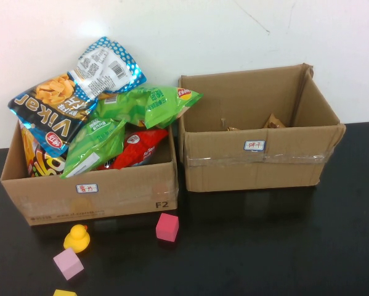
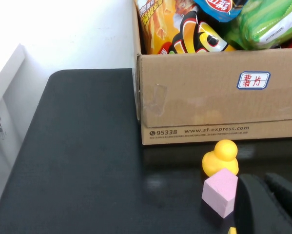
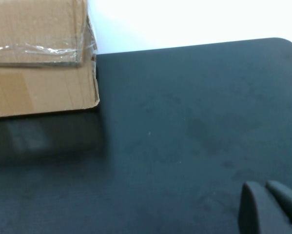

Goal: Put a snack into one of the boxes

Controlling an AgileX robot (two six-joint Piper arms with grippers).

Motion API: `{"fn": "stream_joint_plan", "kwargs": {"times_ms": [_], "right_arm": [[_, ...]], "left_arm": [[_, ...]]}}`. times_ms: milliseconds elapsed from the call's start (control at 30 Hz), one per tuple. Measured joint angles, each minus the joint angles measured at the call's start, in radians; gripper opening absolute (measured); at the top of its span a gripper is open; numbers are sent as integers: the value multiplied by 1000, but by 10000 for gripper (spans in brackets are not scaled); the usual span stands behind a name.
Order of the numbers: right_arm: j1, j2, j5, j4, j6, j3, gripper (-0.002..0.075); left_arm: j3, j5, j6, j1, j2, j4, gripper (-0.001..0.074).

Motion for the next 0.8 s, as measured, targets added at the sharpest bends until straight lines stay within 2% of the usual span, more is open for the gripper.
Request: {"fn": "stream_joint_plan", "kwargs": {"times_ms": [267,433,800], "right_arm": [[5,0,0,0,0,0,-1],[81,0,0,-2,0,0,-1],[147,0,0,-2,0,0,-1]], "left_arm": [[0,0,5,0,0,0,-1],[0,0,-9,0,0,0,-1],[0,0,-10,0,0,0,-1]]}}
